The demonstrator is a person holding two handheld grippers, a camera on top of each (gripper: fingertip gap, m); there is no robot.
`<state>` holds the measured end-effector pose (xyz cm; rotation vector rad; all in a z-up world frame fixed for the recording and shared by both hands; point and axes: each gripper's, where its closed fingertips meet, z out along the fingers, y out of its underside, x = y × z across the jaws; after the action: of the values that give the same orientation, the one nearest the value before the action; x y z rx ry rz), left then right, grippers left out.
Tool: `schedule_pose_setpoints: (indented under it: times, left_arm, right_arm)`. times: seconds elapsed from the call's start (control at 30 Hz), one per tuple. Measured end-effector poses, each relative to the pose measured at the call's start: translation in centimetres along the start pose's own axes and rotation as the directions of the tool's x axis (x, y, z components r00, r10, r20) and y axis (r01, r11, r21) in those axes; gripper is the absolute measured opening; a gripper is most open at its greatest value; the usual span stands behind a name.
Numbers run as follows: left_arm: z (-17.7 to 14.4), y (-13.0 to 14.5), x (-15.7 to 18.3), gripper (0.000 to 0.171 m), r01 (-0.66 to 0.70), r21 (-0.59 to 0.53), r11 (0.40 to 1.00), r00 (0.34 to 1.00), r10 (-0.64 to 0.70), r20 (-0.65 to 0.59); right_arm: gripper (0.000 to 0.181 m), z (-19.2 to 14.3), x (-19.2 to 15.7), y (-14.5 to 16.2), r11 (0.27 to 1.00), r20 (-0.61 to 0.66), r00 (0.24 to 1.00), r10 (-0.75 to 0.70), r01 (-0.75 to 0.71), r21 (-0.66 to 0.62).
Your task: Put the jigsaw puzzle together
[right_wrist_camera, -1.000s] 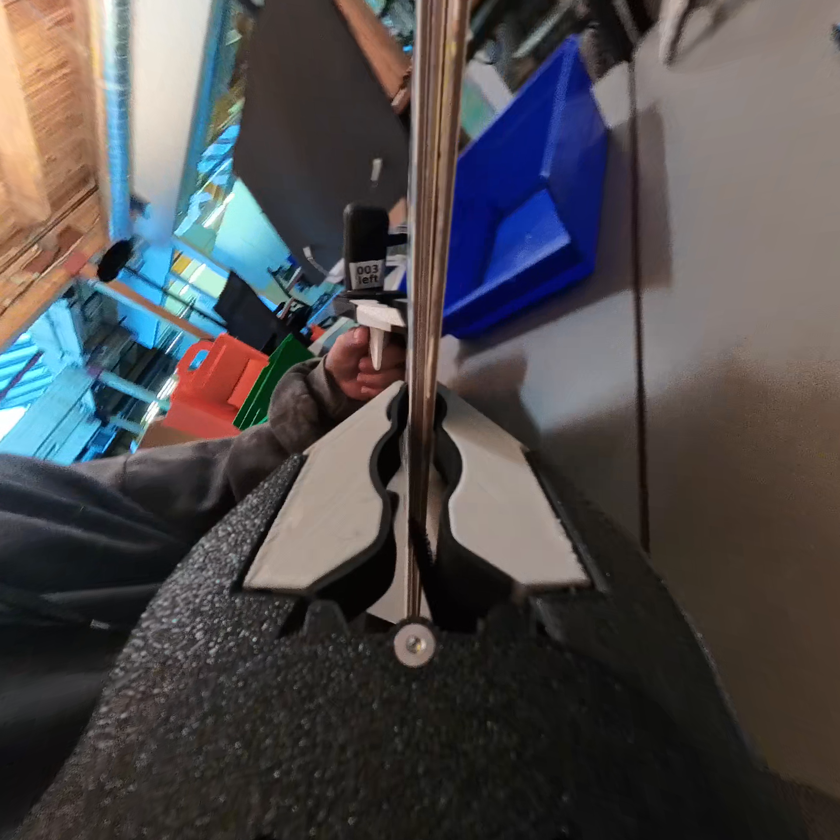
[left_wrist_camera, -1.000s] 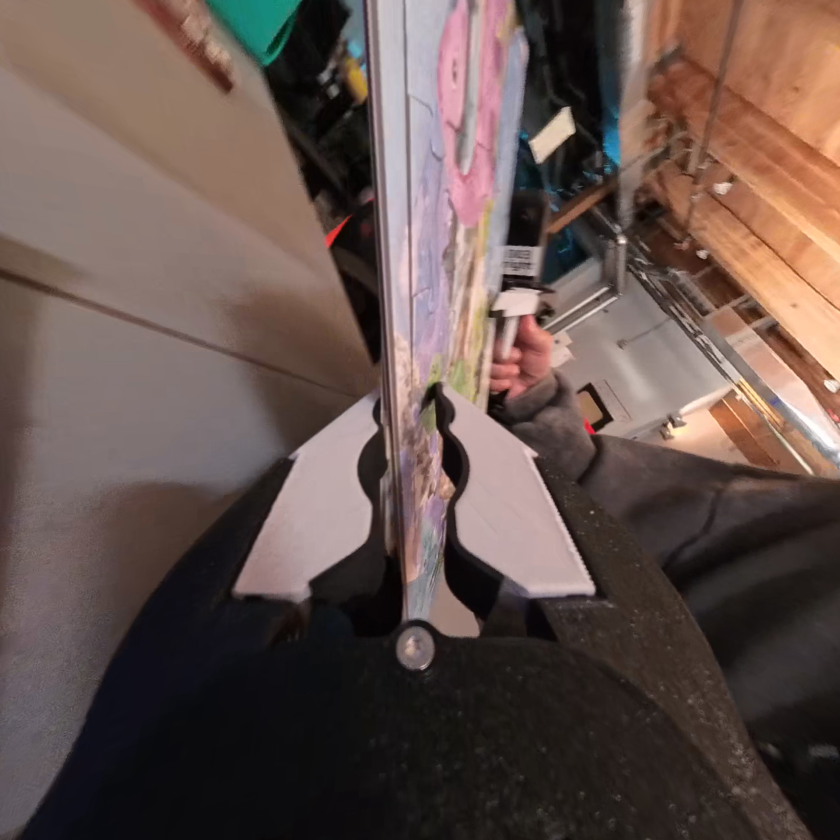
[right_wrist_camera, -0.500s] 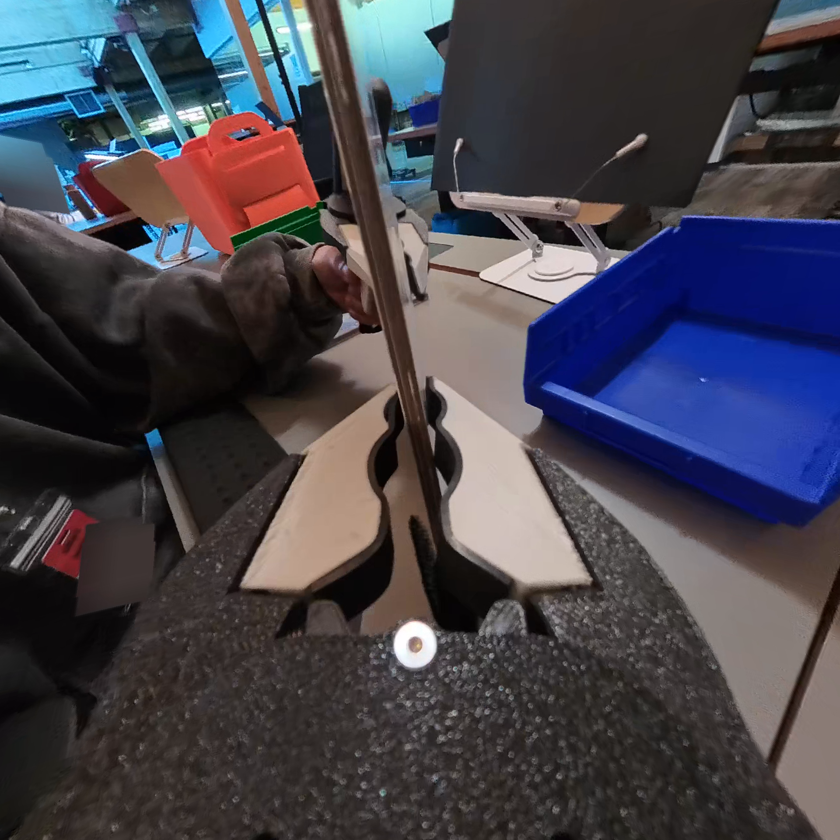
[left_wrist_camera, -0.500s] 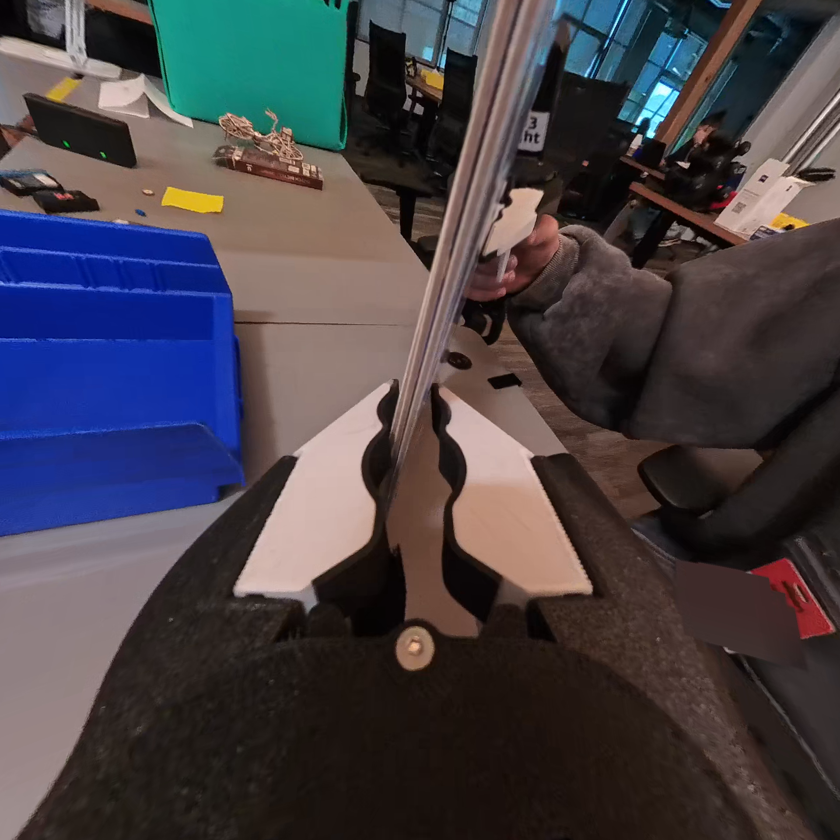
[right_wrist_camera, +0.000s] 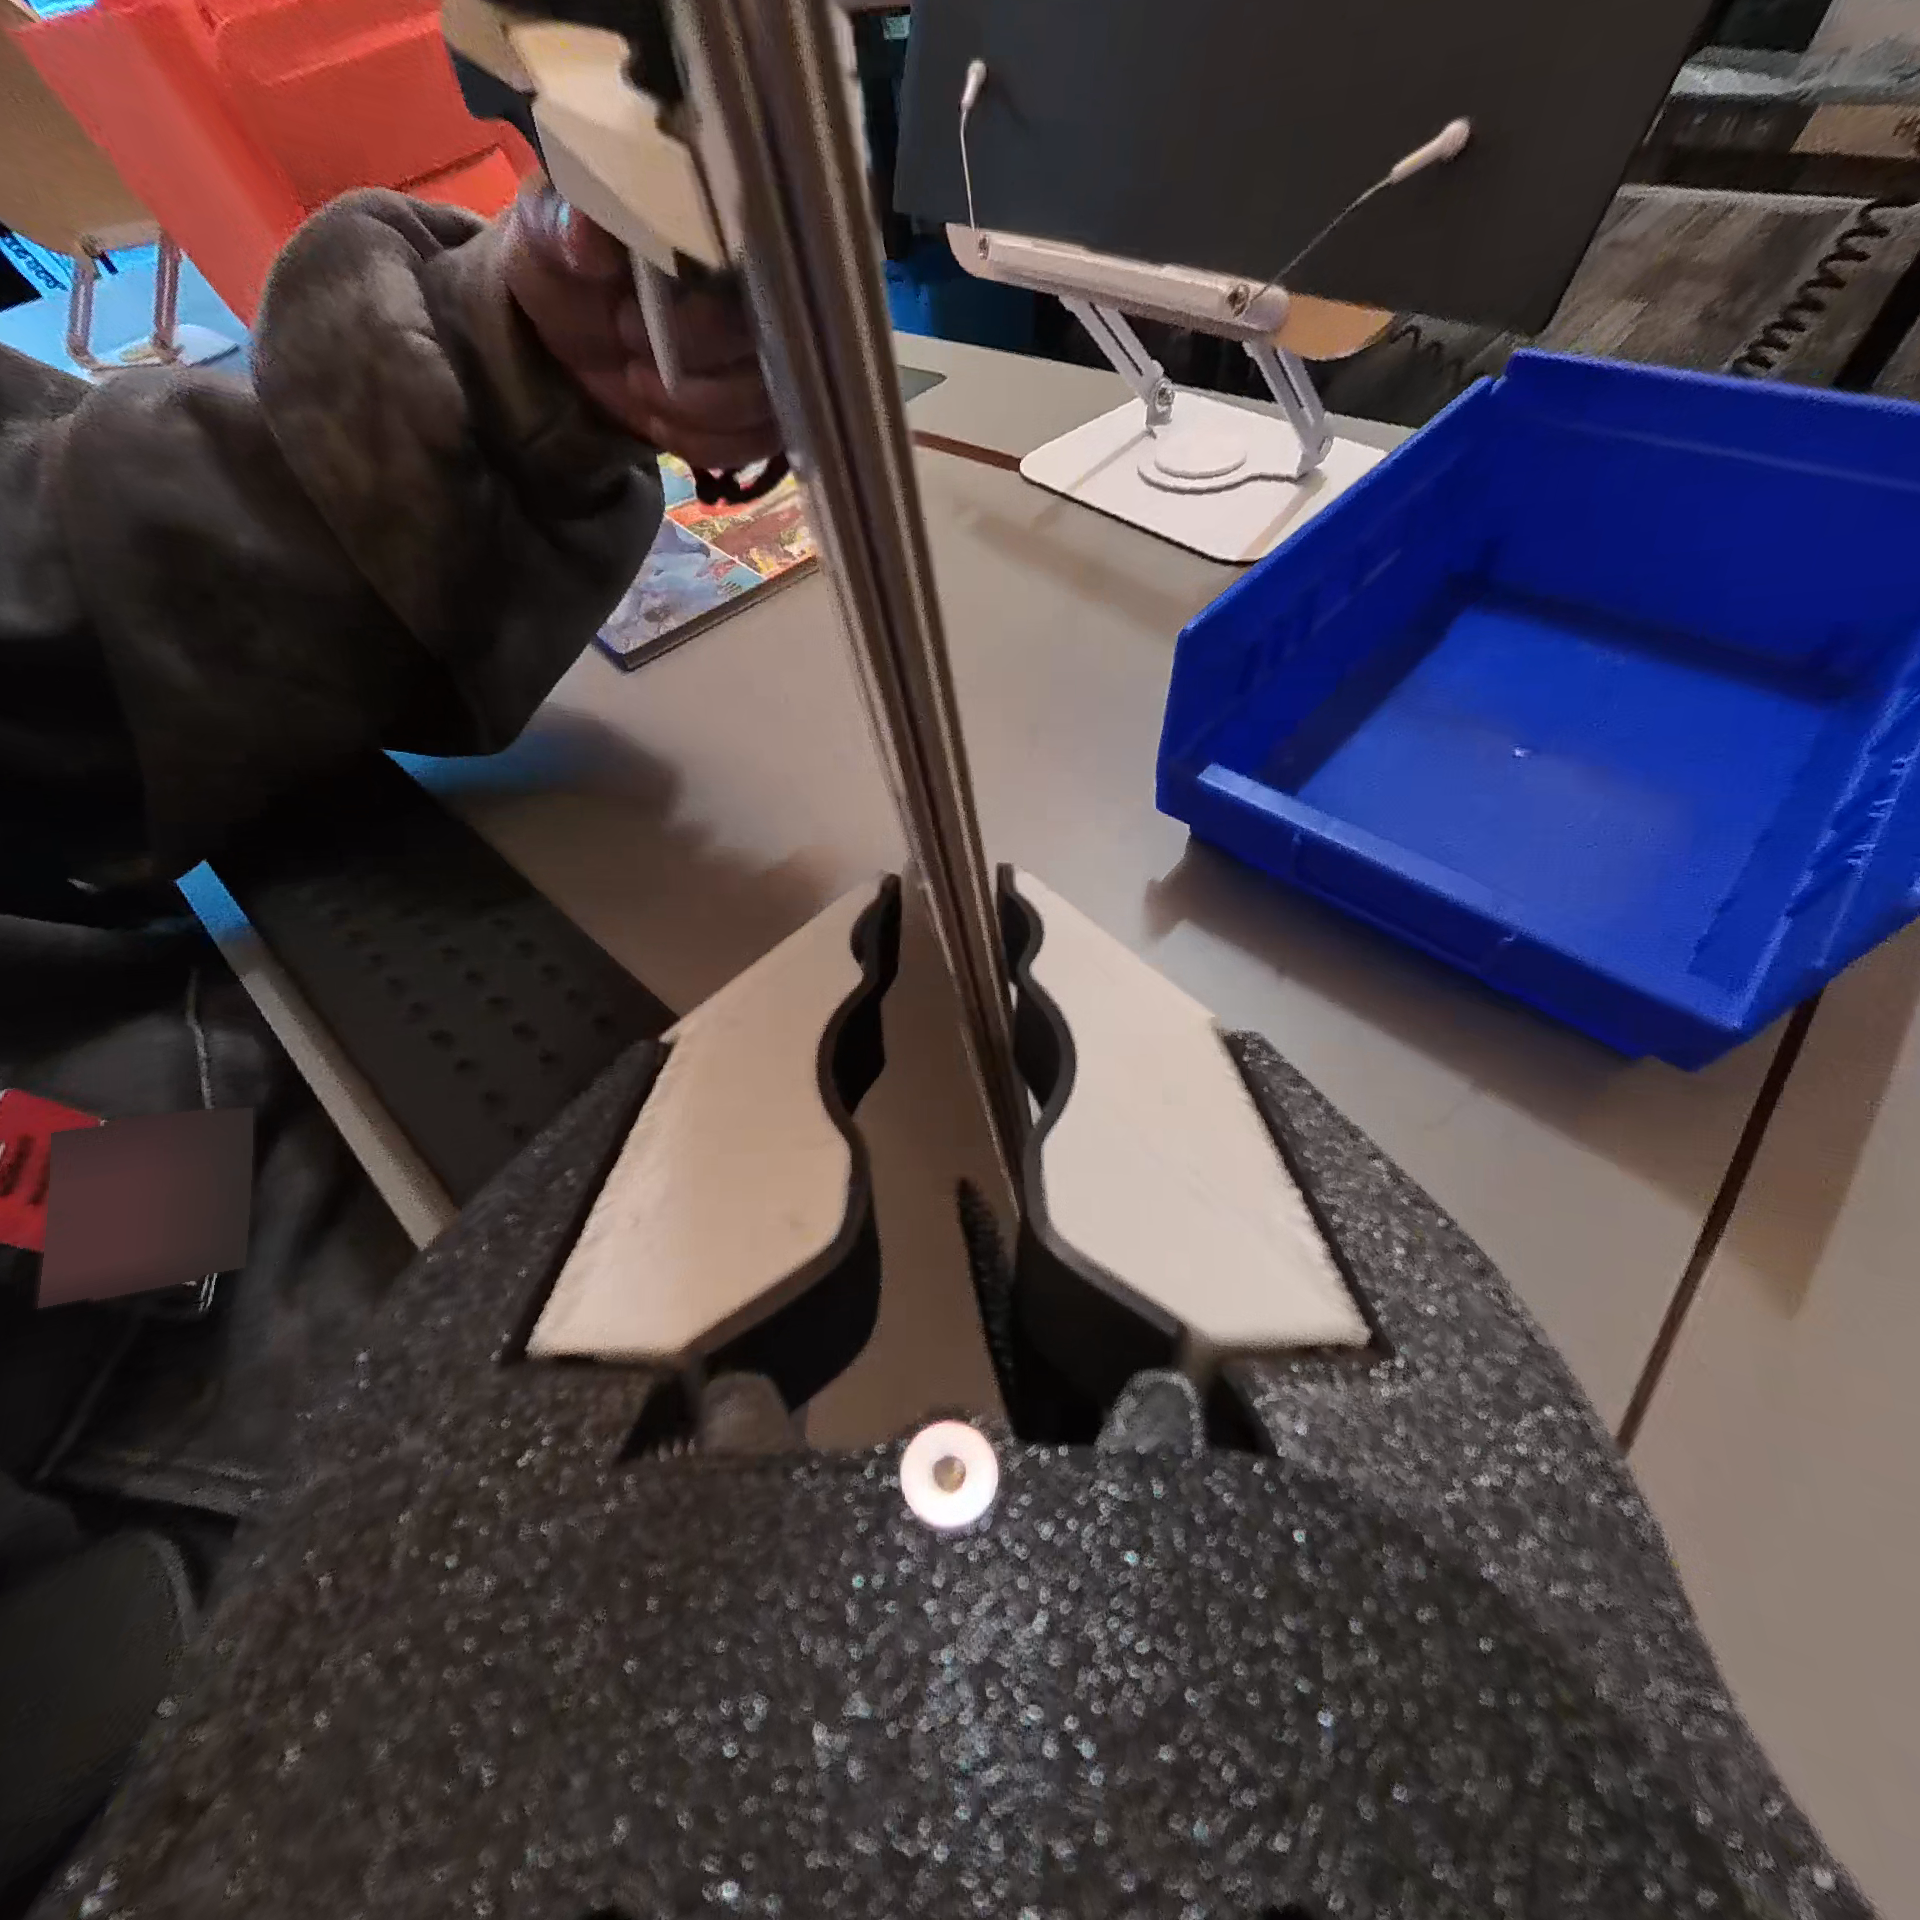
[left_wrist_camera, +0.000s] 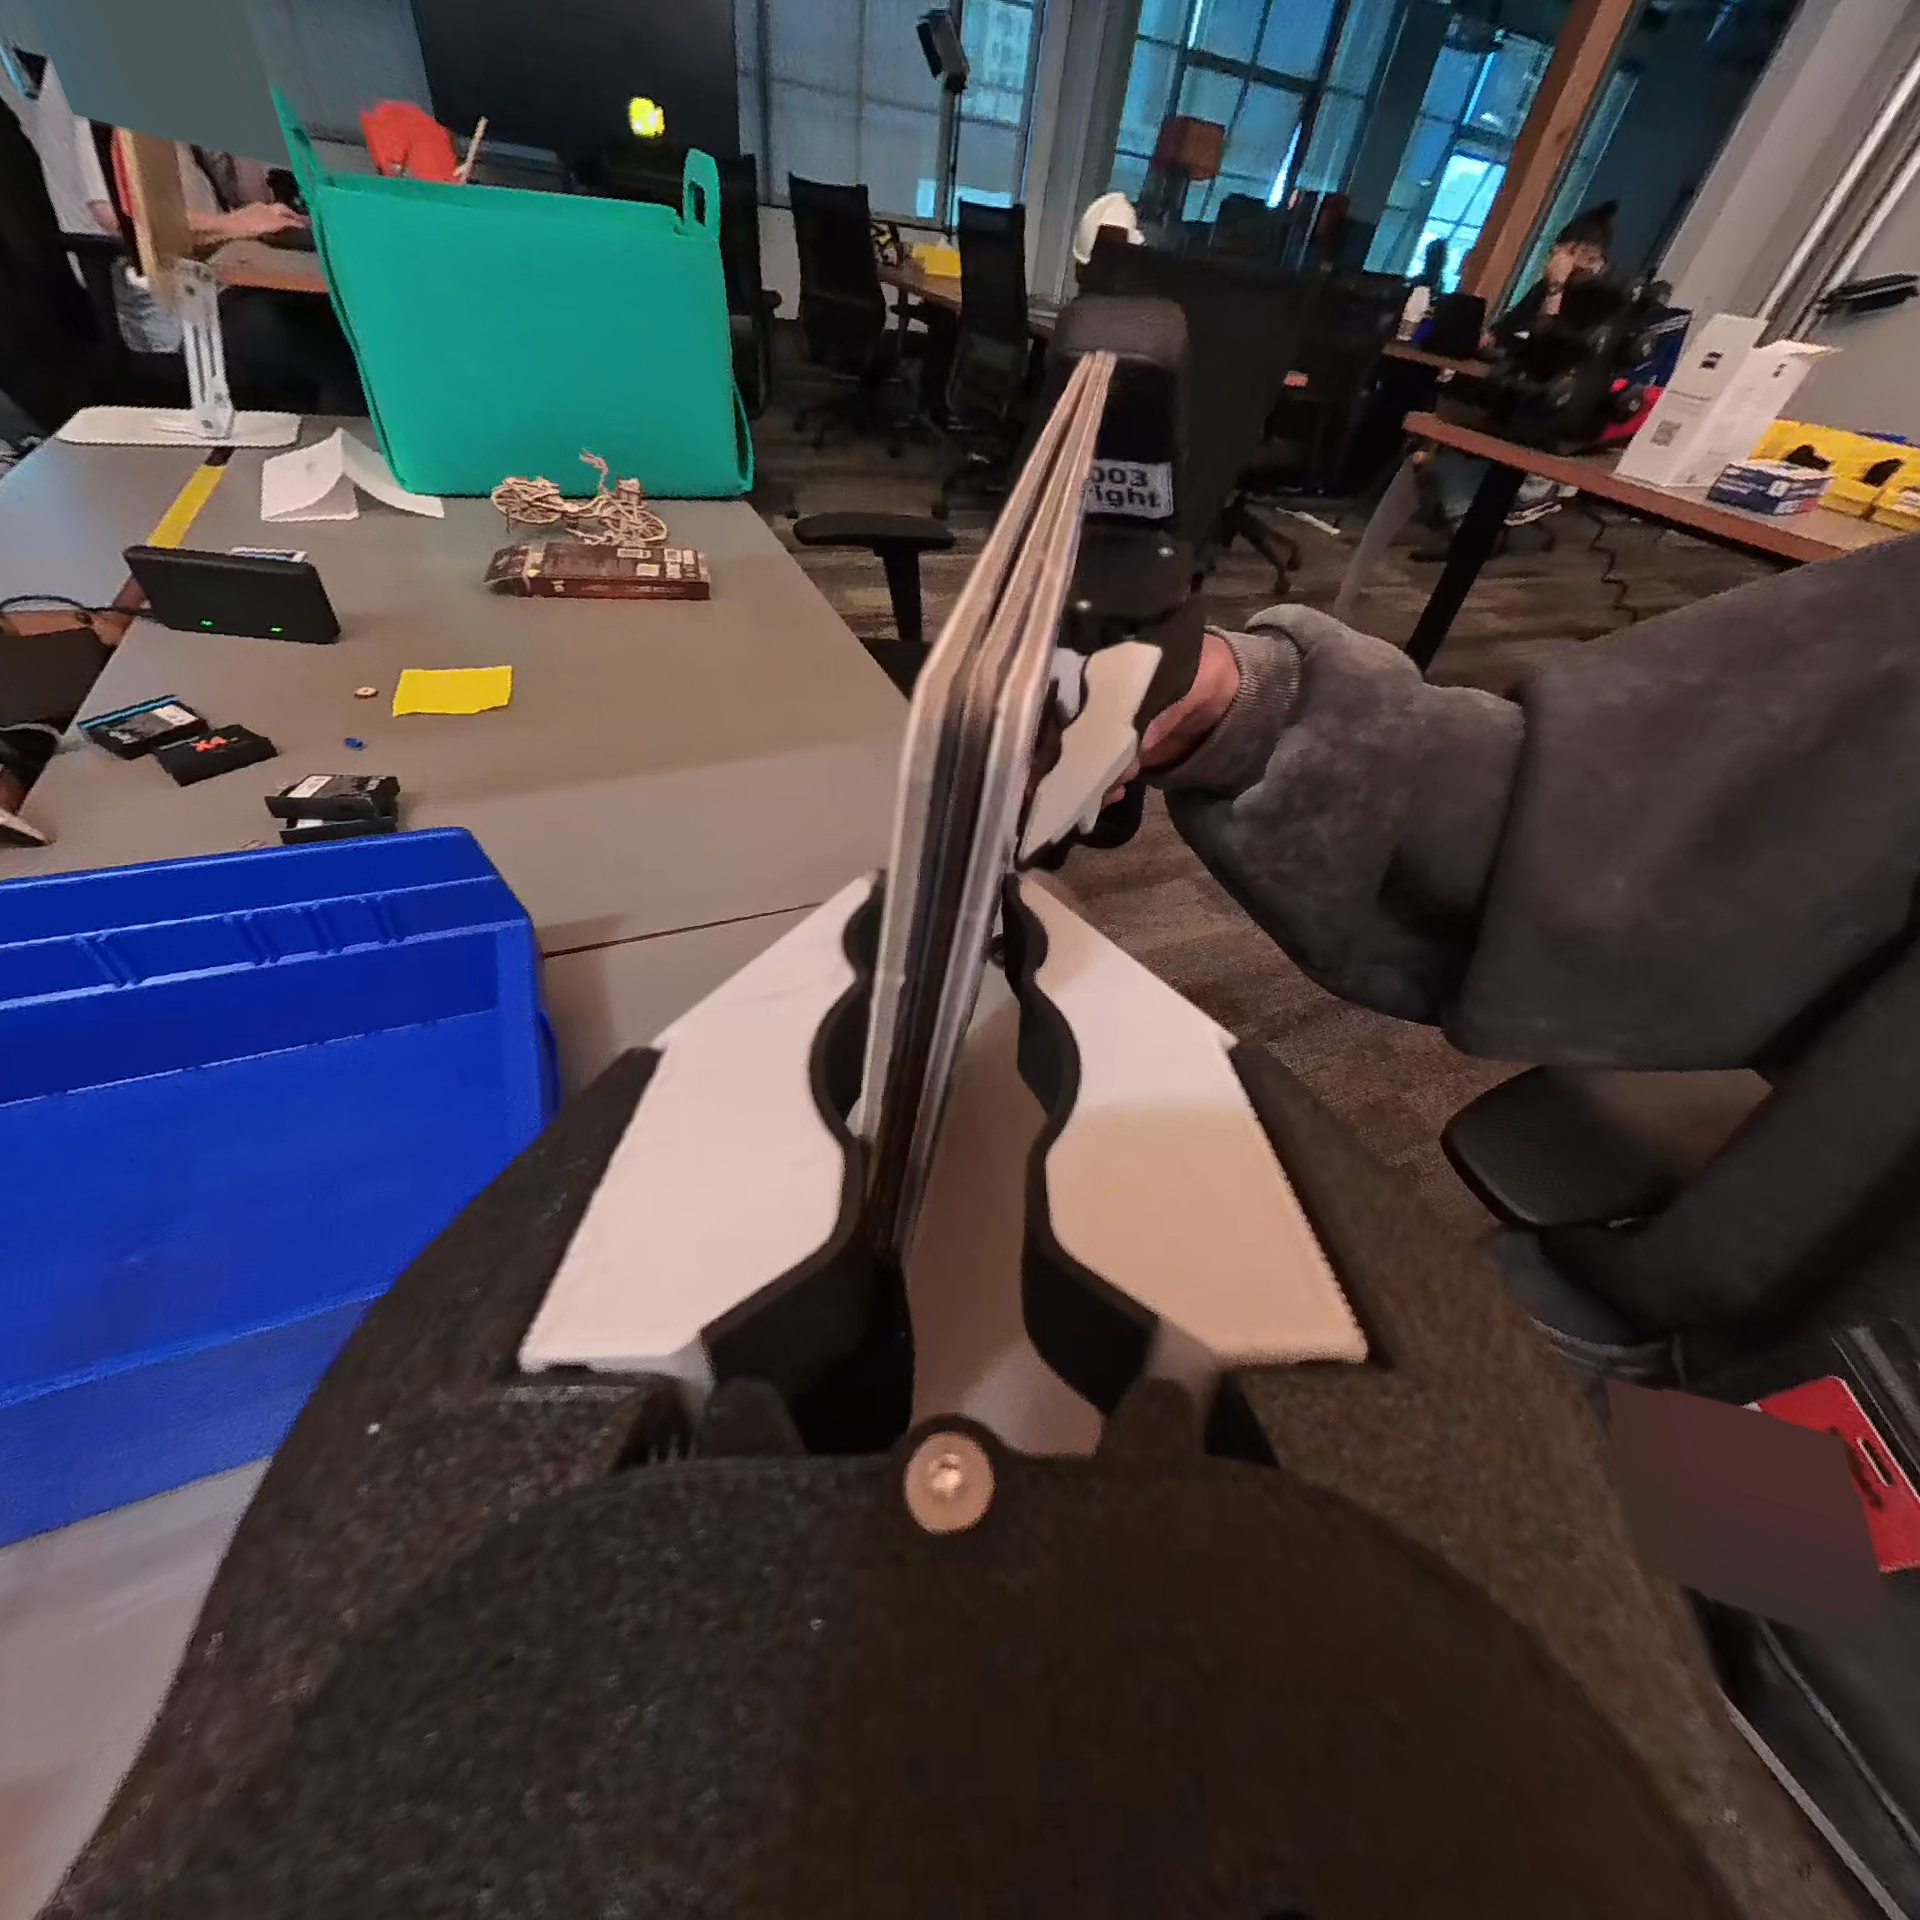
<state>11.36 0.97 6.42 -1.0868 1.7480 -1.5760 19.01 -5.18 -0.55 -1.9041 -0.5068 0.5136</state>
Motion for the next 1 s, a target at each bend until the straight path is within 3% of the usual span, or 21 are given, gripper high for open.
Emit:
schedule_pose_setpoints:
  times: [0.17,0.27,0.47,0.57,0.63,0.67,0.73,0.83,0.93,1.0]
  left_arm:
    - [0.1,0.4,0.7,0.023,0.021,0.027,0.999,0.999,-0.019,-0.049]
    - [0.6,0.1,0.8,0.024,0.032,0.049,0.998,0.998,-0.029,-0.053]
    - [1.2,0.2,1.5,0.016,0.011,0.027,1.0,0.996,-0.008,-0.091]
    - [1.2,0.3,1.7,0.011,0.0,0.023,1.0,0.993,0.003,-0.121]
    - [1.2,0.2,1.7,0.009,-0.003,0.022,1.0,0.991,0.006,-0.132]
    - [1.2,0.2,1.7,0.009,-0.003,0.022,1.0,0.991,0.006,-0.137]
    - [1.2,0.2,1.7,0.009,-0.007,0.026,1.0,0.989,0.011,-0.148]
    - [1.2,0.2,1.6,0.008,-0.022,0.038,0.999,0.988,0.027,-0.153]
    - [1.3,0.1,1.4,0.008,-0.024,0.043,0.999,0.988,0.03,-0.149]
    - [1.3,0.2,1.5,0.008,-0.033,0.045,0.998,0.988,0.04,-0.151]
  right_arm:
    - [0.022,-1.7,-1.1,-2.9,1.0,0.003,1.0,-0.021,0.022,-0.007]
    - [0.02,-0.6,-1.1,-3.3,0.996,-0.033,0.999,-0.036,0.033,-0.086]
    - [0.025,0.7,-1.4,-3.6,0.996,-0.003,1.0,0.008,-0.008,-0.087]
    - [0.043,-2.3,-0.4,-4.6,0.988,-0.07,0.997,-0.03,0.019,-0.154]
    - [0.062,-5.8,-0.1,-7.3,0.978,-0.123,0.99,-0.063,0.037,-0.205]
    - [0.062,-7.2,-0.5,-9.0,0.968,-0.131,0.988,-0.084,0.049,-0.248]
    - [0.061,-8.1,-1.4,-12.0,0.915,-0.161,0.97,-0.181,0.106,-0.389]
    - [0.063,-4.6,-4.3,-14.4,0.773,-0.039,0.964,-0.263,0.186,-0.606]
    - [0.065,-0.7,-5.0,-12.7,0.58,0.064,0.972,-0.225,0.186,-0.793]
    - [0.055,1.0,-4.1,-11.1,0.469,0.1,0.97,-0.223,0.197,-0.861]
